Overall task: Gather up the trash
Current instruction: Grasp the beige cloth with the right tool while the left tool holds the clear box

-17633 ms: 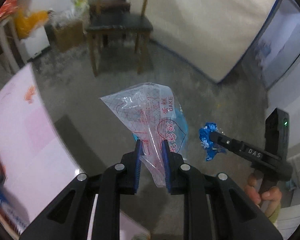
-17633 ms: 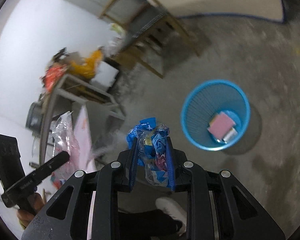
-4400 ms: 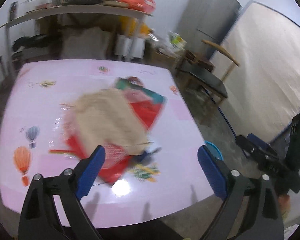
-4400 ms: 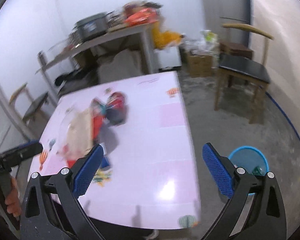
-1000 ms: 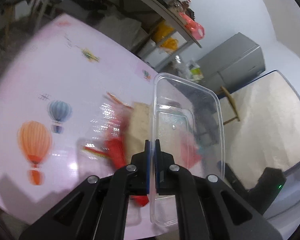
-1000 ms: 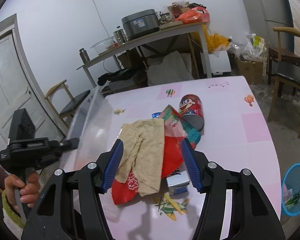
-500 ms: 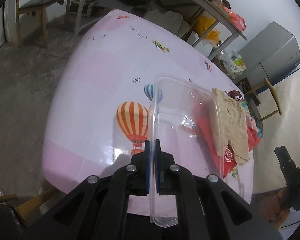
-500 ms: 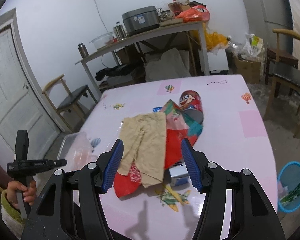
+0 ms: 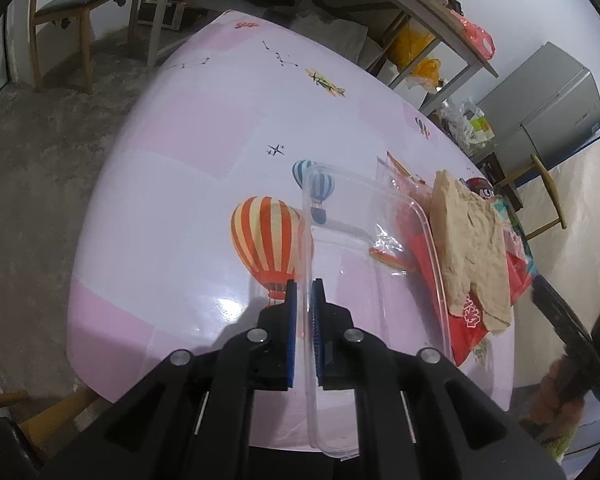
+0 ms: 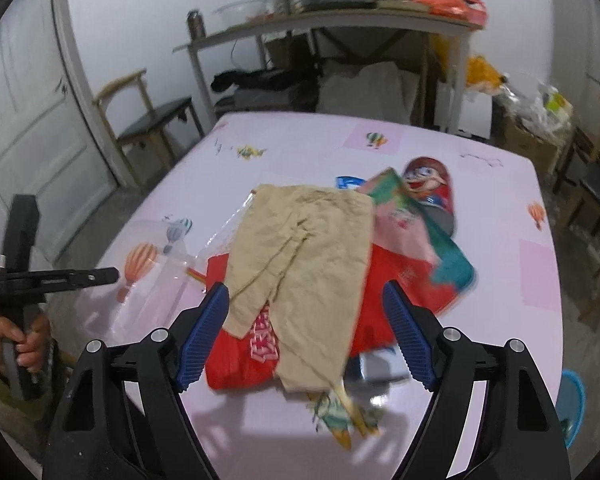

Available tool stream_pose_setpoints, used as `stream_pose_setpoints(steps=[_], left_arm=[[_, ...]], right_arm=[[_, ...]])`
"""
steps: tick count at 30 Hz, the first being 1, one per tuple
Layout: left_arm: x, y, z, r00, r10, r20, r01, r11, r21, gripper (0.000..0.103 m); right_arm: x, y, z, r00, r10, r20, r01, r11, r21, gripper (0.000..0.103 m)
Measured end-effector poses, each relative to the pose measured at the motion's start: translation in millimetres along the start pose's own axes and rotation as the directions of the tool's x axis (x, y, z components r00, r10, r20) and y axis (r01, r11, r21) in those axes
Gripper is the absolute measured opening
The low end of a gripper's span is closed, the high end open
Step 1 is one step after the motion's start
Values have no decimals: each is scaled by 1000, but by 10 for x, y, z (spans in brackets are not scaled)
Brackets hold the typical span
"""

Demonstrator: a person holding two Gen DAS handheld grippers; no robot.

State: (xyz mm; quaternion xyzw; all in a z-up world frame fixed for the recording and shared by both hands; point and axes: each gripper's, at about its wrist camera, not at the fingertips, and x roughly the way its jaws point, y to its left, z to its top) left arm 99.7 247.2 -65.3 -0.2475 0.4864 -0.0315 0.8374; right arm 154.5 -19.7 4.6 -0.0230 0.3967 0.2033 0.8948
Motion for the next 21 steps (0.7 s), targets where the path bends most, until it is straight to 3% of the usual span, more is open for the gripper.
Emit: stream_pose_setpoints(steps=[9, 17, 21], left_arm=[[68, 56, -79, 1000, 19, -1, -19, 1000, -12, 10], [45, 134, -83, 999, -52, 3, 52, 997, -62, 10], [49, 156, -114, 997, -72, 4, 72, 995, -72, 10]], right_arm=[[554, 217, 206, 988, -118, -104, 116, 993, -20, 79], [817, 379, 180, 956, -272, -112, 265, 962, -72, 80], [846, 482, 170, 942, -316, -116, 304, 946, -109, 69]])
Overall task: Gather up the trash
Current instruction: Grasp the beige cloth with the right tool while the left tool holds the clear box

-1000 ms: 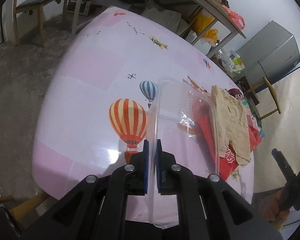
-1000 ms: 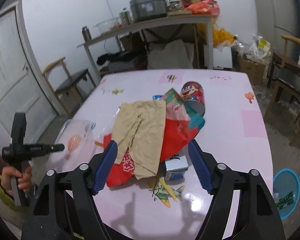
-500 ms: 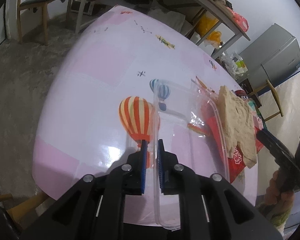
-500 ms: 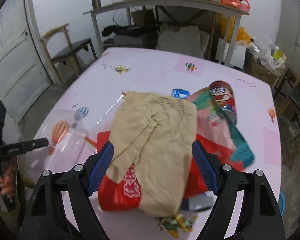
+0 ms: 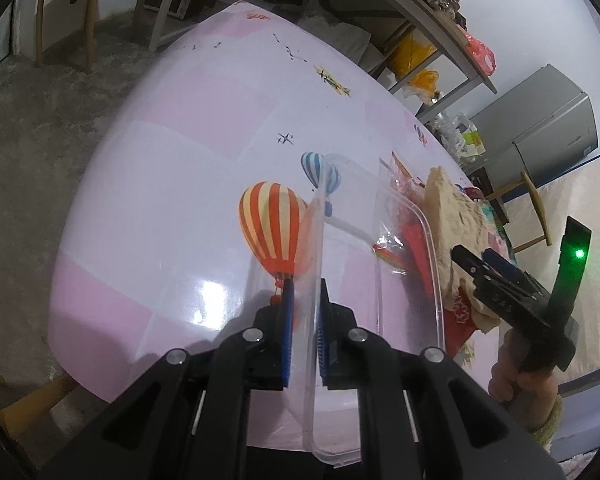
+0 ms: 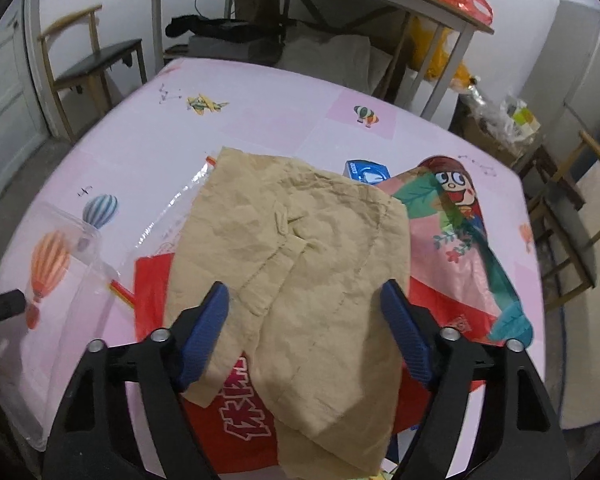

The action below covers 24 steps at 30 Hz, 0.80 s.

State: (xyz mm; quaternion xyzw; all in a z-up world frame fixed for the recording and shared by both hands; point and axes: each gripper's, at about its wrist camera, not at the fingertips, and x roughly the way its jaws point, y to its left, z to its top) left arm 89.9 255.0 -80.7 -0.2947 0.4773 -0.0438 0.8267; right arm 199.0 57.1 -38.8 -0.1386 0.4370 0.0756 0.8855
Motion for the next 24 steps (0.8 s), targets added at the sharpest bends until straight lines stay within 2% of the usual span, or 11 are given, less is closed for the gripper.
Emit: stream_pose_setpoints(steps=[8, 13, 18, 24], left_arm=[[-8, 35, 24, 1000, -23, -10, 23, 1000, -14, 10], [-2, 69, 41, 999, -35, -9, 35, 999, -28, 10], [-36, 52, 54, 1000, -16, -5, 15, 1000, -24, 10], [-108, -17, 5, 1000, 10, 11, -10, 1000, -28, 10]], right_arm=[[-10, -12, -11, 999, -35, -31, 35, 999, 11, 32], [-13, -72, -47, 999, -3, -48, 6, 998, 59, 5], [-105, -187, -93, 998, 53, -31, -48, 990, 131, 0], [-395, -357, -113, 993, 110, 53, -118, 974, 191, 0]])
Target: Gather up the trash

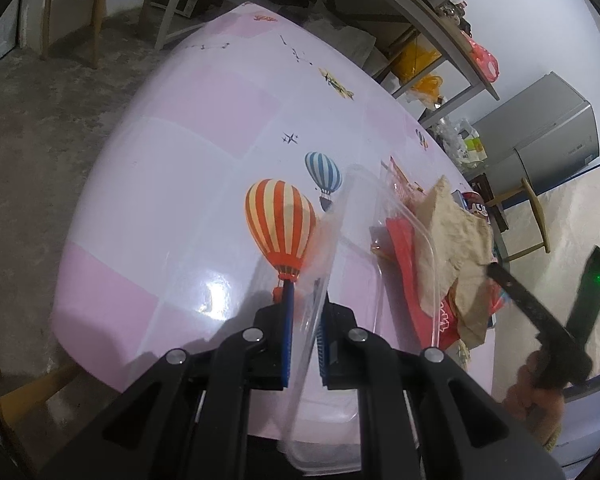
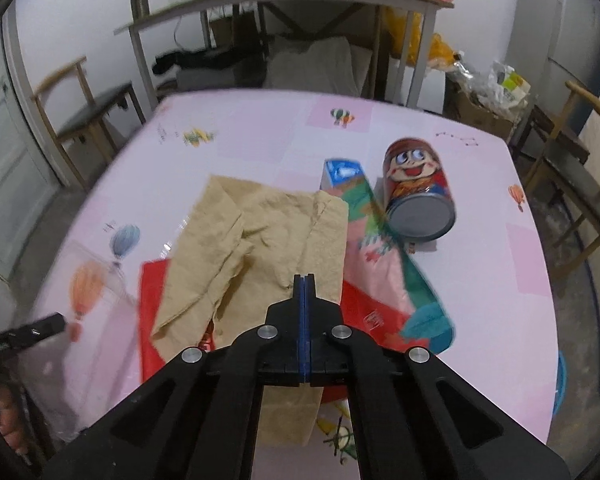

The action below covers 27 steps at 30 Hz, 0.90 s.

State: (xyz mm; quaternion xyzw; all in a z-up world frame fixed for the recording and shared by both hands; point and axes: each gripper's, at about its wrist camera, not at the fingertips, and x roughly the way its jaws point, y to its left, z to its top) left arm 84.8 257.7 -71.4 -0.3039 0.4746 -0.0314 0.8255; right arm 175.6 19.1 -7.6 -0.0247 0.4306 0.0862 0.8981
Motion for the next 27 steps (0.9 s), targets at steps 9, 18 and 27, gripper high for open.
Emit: stream_pose_setpoints(steps=[9, 18, 27], left_arm=[[-83, -48, -60, 999, 27, 34, -28, 1000, 7, 10], [18, -58, -84, 998, 57, 10, -57, 998, 1, 10], [46, -153, -76, 997, 77, 3, -77, 997, 29, 10]], right_arm=[[-647, -268, -1, 962, 234, 142, -248, 964, 91, 0], [-944, -804, -140, 841, 502, 203, -537, 820, 198, 0], [-808, -1125, -455, 873, 476, 109, -486, 826, 285, 0]])
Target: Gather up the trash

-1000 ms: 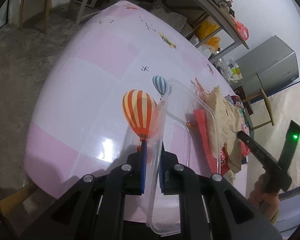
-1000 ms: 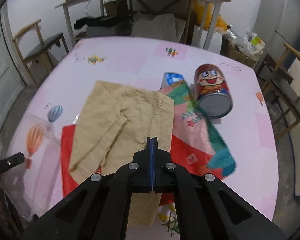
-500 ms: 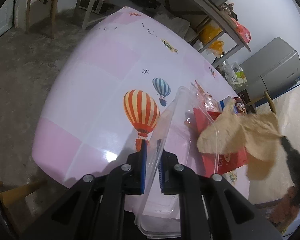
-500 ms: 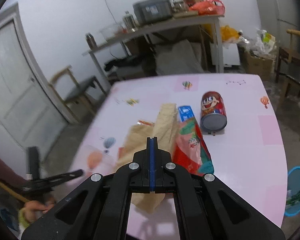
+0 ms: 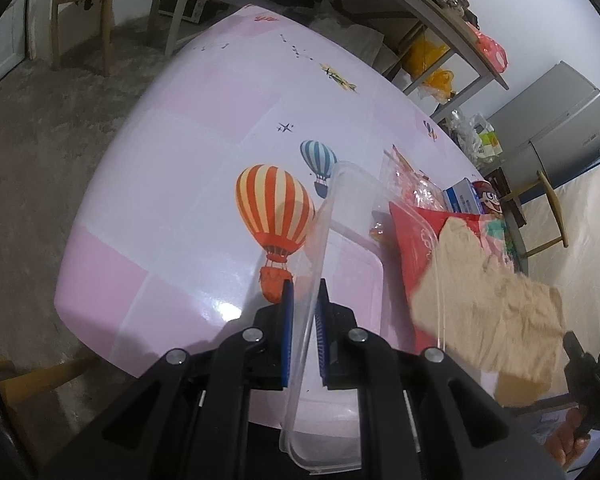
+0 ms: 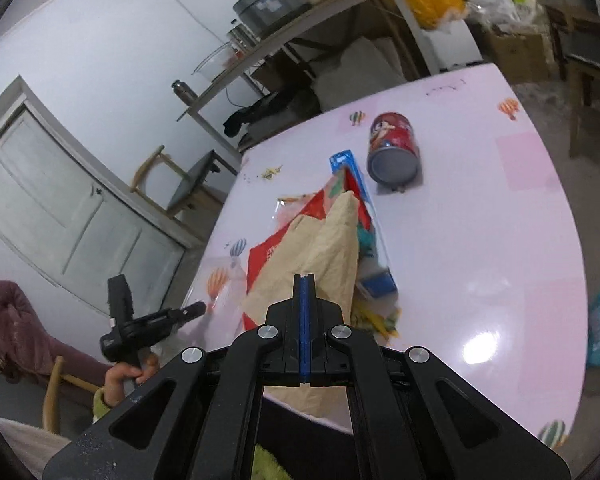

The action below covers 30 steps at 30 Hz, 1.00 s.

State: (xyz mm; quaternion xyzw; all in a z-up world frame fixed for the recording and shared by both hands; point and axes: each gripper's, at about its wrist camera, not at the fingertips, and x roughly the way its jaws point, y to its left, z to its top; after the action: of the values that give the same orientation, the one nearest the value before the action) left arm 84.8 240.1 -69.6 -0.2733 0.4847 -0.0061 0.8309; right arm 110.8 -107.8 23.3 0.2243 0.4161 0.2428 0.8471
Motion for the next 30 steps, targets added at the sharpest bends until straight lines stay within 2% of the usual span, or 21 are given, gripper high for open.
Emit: stream_pose_setpoints(steps=[5, 10, 12, 16, 19, 22, 24, 26, 28, 30], left_arm=[[-8, -21, 25, 1000, -4, 7, 4, 1000, 18, 10], [31, -3, 30, 1000, -18, -4, 18, 999, 26, 10], [43, 20, 25, 1000, -25, -11, 25, 999, 27, 10], [48, 43, 15, 999, -42, -21, 43, 999, 32, 10], [34, 69, 33, 998, -52, -20, 52, 998, 30, 10], [26, 103, 50, 998, -61, -18, 61, 998, 23, 10], [26, 125, 55, 998, -67, -17, 67, 998, 18, 10], [37, 145, 59, 997, -74, -18, 75, 997, 11, 10], [44, 150, 60, 997, -81, -21, 81, 997, 6, 10], [44, 167, 61, 996, -88, -23, 88, 996, 2, 10]], right_arm=[[-342, 224, -23, 998, 56, 29, -54, 997, -59, 0], [-440, 273, -64, 998, -51, 36, 54, 993, -108, 0], [-332, 164, -82, 996, -94, 13, 95, 992, -83, 0], [121, 30, -144, 991, -121, -56, 120, 992, -30, 0], [463, 90, -148, 990, -109, -91, 108, 994, -25, 0], [708, 275, -82, 992, -87, -90, 84, 996, -44, 0], [817, 388, -34, 993, -96, -74, 91, 994, -66, 4], [960, 478, -1, 988, -141, -69, 133, 985, -111, 12], [1104, 521, -22, 978, -189, -84, 176, 974, -145, 43], [1199, 548, -67, 964, -251, -83, 232, 954, -189, 51]])
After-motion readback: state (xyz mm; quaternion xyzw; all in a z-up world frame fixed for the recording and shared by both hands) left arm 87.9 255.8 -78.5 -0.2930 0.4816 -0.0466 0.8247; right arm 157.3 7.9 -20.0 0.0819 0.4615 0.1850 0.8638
